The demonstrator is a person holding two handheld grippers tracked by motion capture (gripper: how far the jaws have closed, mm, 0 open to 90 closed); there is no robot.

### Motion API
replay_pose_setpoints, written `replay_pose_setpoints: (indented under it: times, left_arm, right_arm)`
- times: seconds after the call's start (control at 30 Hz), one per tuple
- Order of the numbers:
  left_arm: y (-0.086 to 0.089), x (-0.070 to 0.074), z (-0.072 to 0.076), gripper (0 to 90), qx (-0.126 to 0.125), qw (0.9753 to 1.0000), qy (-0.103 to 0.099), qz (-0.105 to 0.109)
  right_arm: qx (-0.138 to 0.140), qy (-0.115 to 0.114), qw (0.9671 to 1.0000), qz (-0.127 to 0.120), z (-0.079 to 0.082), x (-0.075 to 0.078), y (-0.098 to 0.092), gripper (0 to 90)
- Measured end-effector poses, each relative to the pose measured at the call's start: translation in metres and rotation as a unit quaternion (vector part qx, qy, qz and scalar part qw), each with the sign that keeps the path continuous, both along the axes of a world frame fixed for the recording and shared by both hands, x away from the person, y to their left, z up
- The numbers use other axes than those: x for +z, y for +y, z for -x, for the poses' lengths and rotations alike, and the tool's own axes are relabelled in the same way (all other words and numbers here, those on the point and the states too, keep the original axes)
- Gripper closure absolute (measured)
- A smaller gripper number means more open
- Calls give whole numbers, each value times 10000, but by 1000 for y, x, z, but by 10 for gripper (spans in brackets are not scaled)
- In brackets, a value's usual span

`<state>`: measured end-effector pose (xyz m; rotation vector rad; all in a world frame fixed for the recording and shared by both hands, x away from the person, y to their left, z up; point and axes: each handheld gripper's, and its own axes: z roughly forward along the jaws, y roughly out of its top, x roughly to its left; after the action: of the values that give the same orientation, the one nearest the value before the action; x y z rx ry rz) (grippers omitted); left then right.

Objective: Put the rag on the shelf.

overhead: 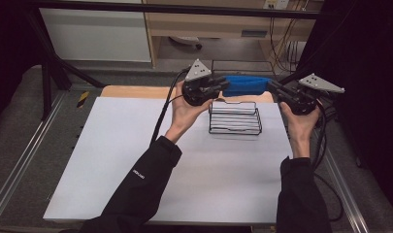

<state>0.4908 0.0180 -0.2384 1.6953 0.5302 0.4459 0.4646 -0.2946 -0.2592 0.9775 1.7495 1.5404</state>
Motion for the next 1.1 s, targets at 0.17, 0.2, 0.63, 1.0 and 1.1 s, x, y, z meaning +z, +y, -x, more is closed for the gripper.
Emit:
replay_pose_setpoints:
  times: [0.17, 0.2, 0.63, 1.0, 1.1]
  left_arm:
    - [2, 14, 0, 762, -22, 9999, 54, 109]
    - [2, 15, 0, 771, -26, 9999, 68, 148]
    - [-4, -1, -7, 898, -113, 9974, 604, -381]
    - [-13, -21, -8, 900, -118, 9949, 596, -807]
    - [-13, -26, -9, 900, -88, 9945, 618, -842]
  right_arm:
    - [44, -12, 10000, 32, 1, -2, -1, 839]
    - [54, -10, 10000, 35, 1, -2, -1, 839]
    - [160, -33, 9997, 194, 2, -8, -1, 779]
    - [180, -5, 9997, 150, 9, 3, 2, 576]
    - [249, -52, 9996, 83, 11, 10, 6, 562]
